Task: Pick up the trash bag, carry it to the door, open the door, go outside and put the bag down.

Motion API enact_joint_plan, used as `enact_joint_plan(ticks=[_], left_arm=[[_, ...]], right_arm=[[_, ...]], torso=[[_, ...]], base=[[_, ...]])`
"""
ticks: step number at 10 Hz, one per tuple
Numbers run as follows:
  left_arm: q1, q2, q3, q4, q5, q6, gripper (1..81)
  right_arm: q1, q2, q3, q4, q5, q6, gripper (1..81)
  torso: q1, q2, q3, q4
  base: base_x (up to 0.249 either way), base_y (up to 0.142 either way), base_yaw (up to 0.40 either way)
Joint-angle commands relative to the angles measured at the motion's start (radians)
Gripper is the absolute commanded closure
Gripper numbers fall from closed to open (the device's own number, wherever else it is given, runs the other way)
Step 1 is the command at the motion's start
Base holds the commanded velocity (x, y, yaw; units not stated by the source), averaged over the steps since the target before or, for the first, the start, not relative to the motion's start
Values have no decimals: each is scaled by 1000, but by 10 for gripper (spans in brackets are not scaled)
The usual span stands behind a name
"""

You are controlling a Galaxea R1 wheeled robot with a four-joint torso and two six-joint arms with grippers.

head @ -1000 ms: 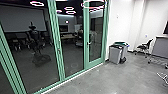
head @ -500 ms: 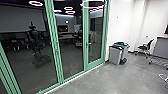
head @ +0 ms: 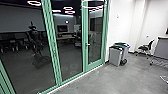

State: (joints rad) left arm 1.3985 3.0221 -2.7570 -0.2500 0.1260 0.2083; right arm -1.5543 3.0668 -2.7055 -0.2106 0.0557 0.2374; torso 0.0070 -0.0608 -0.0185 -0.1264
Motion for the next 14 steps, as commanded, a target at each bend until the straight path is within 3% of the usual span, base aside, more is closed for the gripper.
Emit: enact_joint_plan(ticks=[1,14], left_arm=[[-72,-5,-3,8,54,6,811],[-72,-2,-3,9,55,5,811]], right_arm=[[52,9,9,-9,-43,2,10],[55,9,6,-9,-45,2,10]], torso=[[0,0,0,0],[0,0,0,0]], base=[[143,-66,0],[146,-67,0]])
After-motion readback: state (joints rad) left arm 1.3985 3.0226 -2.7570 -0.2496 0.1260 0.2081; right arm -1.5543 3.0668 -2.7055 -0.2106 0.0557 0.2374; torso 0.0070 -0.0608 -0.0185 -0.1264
